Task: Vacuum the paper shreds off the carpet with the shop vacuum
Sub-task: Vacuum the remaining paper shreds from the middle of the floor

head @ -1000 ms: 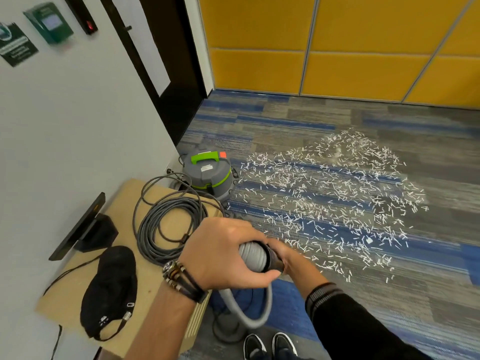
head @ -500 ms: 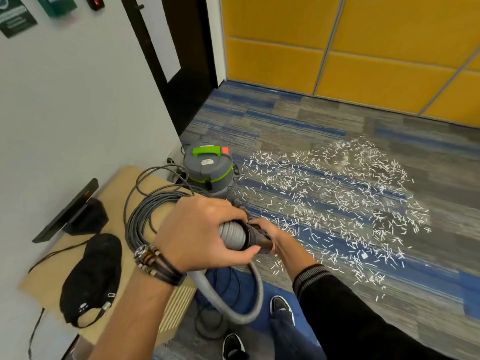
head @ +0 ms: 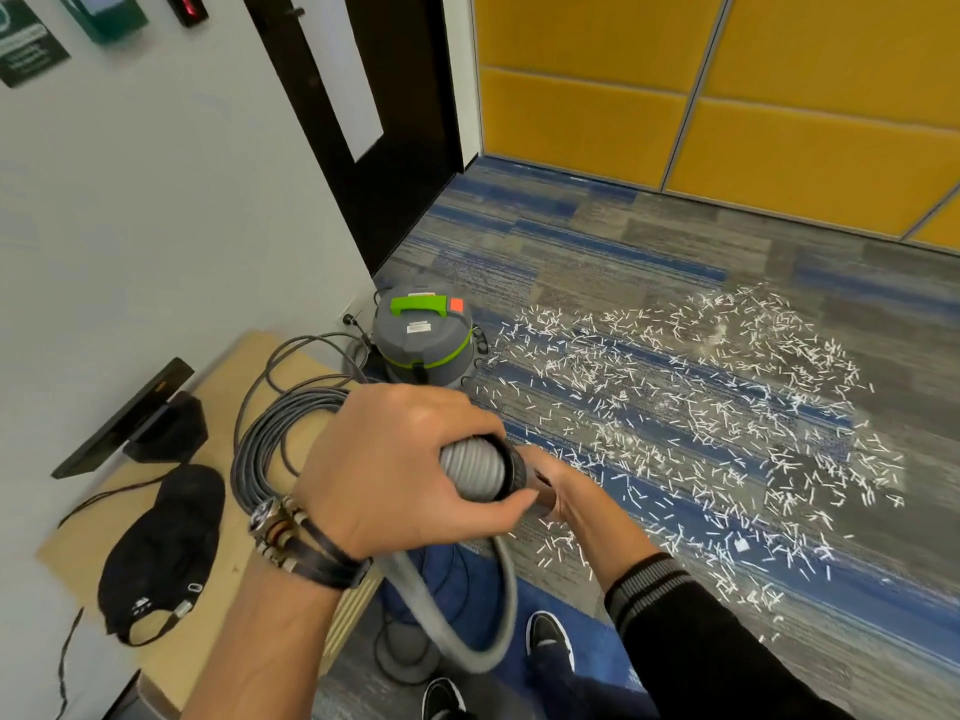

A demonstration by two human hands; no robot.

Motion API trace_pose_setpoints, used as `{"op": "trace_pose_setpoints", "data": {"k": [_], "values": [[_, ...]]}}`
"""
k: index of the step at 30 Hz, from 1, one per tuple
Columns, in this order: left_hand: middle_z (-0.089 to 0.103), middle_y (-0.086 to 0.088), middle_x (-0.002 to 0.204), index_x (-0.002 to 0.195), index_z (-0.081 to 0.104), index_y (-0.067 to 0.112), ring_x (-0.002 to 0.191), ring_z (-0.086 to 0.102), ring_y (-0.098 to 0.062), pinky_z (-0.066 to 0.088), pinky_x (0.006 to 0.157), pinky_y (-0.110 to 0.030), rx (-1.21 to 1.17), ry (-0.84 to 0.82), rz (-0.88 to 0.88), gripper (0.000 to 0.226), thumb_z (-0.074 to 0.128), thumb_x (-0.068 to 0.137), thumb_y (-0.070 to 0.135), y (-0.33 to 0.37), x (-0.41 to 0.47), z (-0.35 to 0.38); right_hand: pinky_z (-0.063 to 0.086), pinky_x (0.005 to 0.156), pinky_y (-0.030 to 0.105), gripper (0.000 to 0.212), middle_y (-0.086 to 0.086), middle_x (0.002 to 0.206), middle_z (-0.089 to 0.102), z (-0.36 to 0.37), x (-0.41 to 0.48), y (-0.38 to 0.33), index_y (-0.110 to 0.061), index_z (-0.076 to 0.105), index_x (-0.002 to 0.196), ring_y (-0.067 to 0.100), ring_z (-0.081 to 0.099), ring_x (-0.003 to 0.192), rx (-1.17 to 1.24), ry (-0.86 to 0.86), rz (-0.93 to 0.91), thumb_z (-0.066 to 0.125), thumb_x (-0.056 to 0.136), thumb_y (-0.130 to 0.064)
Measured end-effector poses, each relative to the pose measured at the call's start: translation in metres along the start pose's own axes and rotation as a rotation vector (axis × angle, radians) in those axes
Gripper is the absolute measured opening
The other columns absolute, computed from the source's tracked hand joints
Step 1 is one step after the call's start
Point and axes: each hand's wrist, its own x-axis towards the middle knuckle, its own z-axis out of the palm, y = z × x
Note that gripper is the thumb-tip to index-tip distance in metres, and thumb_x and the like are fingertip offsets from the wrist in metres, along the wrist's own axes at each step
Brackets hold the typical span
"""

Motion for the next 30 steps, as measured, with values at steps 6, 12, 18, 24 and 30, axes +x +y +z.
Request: {"op": "trace_pose_setpoints", "data": {"k": [6,12,18,24,30], "values": [[0.072,0.011,0.076,0.087,0.079,0.031,0.07,0.067,-0.008,0.057,0.061,-0.035,0.019,-0.086,-0.074,0.035,0.074,0.075,0.063,-0.002,0.015,0.029,0.054,0.066,0.038,0.046,0.013,0.082,0.067,-0.028,0.047,-0.019,-0.012,0.054,0.115,0.03,0.064,0.065,-0.051,-0.015,0.053,0.065,0.08,-0.039],[0.074,0.013,0.081,0.094,0.081,0.031,0.073,0.069,-0.005,0.058,0.065,-0.034,-0.074,-0.108,-0.087,0.037,0.081,0.072,0.061,0.001,0.024,0.035,0.051,0.091,0.053,0.048,0.019,0.11,0.066,-0.039,0.056,0.006,-0.009,0.06,0.114,0.038,0.063,0.101,-0.024,-0.034,0.096,0.068,0.075,-0.034],[0.072,0.012,0.077,0.094,0.081,0.028,0.07,0.066,-0.005,0.056,0.063,-0.032,-0.064,-0.022,-0.02,0.037,0.08,0.073,0.059,0.01,0.037,0.039,0.057,0.071,0.041,0.046,0.018,0.098,0.062,-0.062,0.039,-0.007,-0.005,0.05,0.12,0.032,0.064,0.084,0.137,-0.007,0.047,0.065,0.085,-0.031],[0.068,0.011,0.074,0.091,0.079,0.029,0.067,0.064,-0.008,0.054,0.057,-0.029,0.025,-0.075,-0.05,0.034,0.077,0.074,0.059,-0.008,0.04,0.066,0.051,0.042,0.023,0.022,0.009,0.054,0.055,-0.083,0.041,-0.037,-0.009,0.04,0.103,0.019,0.054,0.039,0.242,0.068,0.074,0.049,0.101,-0.029],[0.069,0.014,0.075,0.091,0.08,0.033,0.068,0.064,-0.005,0.053,0.055,-0.029,0.046,-0.099,-0.071,0.032,0.076,0.074,0.06,-0.021,0.034,0.06,0.05,0.041,0.022,0.017,0.01,0.059,0.056,-0.052,0.054,-0.038,-0.009,0.043,0.097,0.018,0.055,0.04,0.179,0.028,0.094,0.047,0.101,-0.025]]}}
